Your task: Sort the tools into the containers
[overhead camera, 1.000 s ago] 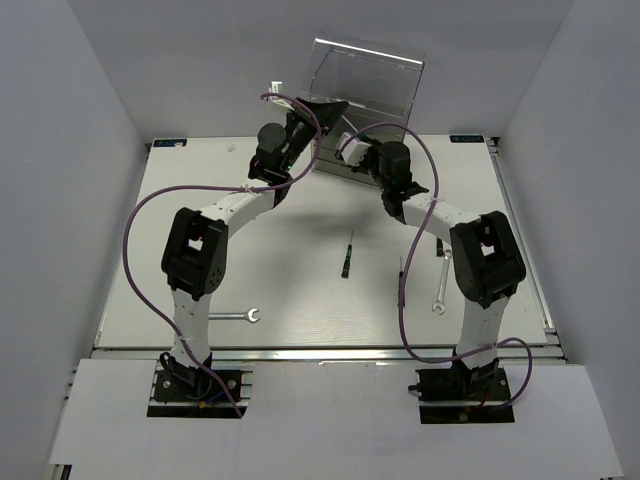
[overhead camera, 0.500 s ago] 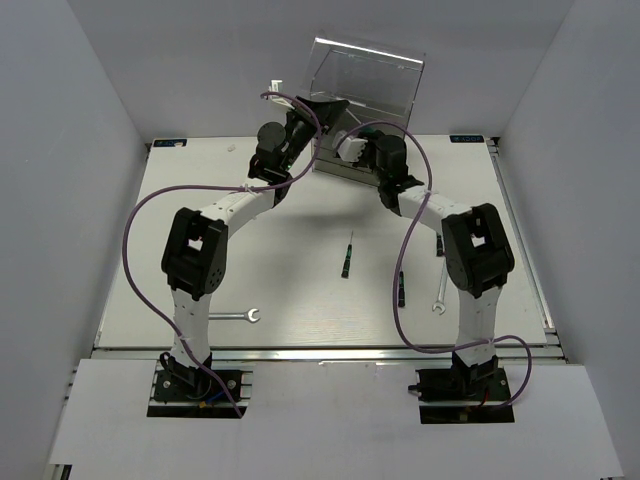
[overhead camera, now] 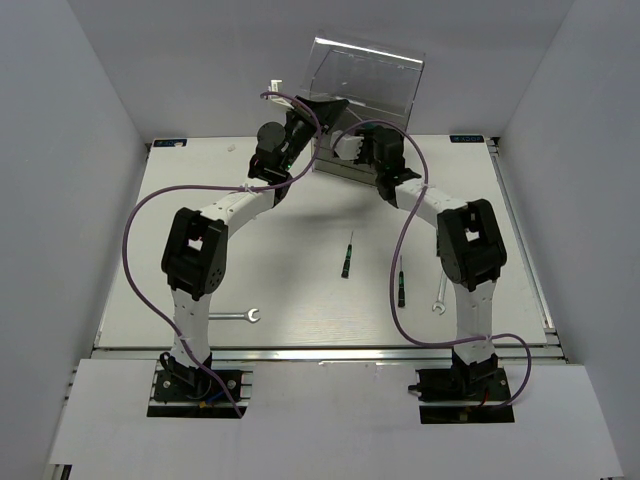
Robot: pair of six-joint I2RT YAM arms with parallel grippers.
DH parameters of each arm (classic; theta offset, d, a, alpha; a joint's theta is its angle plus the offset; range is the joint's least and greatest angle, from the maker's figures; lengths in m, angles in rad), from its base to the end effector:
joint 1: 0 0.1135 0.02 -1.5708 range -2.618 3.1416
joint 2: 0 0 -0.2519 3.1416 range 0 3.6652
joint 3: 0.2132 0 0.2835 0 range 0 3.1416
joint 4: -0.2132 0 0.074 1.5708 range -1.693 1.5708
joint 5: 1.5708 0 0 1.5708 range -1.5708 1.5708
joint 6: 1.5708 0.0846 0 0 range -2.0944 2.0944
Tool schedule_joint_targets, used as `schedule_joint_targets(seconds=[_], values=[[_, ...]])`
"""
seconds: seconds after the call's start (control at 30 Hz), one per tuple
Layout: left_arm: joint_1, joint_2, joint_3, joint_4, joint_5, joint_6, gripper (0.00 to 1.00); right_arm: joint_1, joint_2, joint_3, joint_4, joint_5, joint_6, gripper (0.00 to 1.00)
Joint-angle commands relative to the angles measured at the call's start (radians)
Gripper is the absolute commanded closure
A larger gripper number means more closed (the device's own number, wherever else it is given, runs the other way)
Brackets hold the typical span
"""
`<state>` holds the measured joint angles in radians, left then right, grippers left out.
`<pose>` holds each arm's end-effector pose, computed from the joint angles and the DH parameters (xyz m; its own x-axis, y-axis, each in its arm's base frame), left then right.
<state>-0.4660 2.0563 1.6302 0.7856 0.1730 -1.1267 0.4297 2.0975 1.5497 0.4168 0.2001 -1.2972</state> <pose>0.4955 -0.2655 0.3317 -0.3946 -0.7972 -0.4569 0.5358 0.2043 -0.8193 0.5252 0.2222 0.2177 0.1885 -0.9516 -0.2429 -0.1762 0.2105 -0.9616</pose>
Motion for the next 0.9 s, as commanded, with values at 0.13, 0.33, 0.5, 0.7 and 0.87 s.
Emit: schedule_joint_targets(seconds=[0.13,0.33,0.5,0.7,0.87], values=[[0.018,-0.004,0.037,0.003,-0.030,0.005,1.00,-0.009,-0.001,0.095,-0.058,-0.037,0.009,0.62],[0.018,-0.001,0.042,0.001,-0.030,0.005,1.00,-0.012,-0.002,0.084,-0.044,-0.033,0.012,0.50],[0.017,0.002,0.046,0.001,-0.027,0.005,1.00,-0.014,-0.013,0.073,-0.036,-0.033,0.018,0.46],[0.017,0.002,0.046,0.000,-0.026,0.005,1.00,-0.017,-0.045,0.052,-0.041,-0.051,0.038,0.46],[0.017,0.001,0.046,0.000,-0.026,0.005,1.00,-0.016,-0.123,-0.045,-0.033,-0.140,0.065,0.56]])
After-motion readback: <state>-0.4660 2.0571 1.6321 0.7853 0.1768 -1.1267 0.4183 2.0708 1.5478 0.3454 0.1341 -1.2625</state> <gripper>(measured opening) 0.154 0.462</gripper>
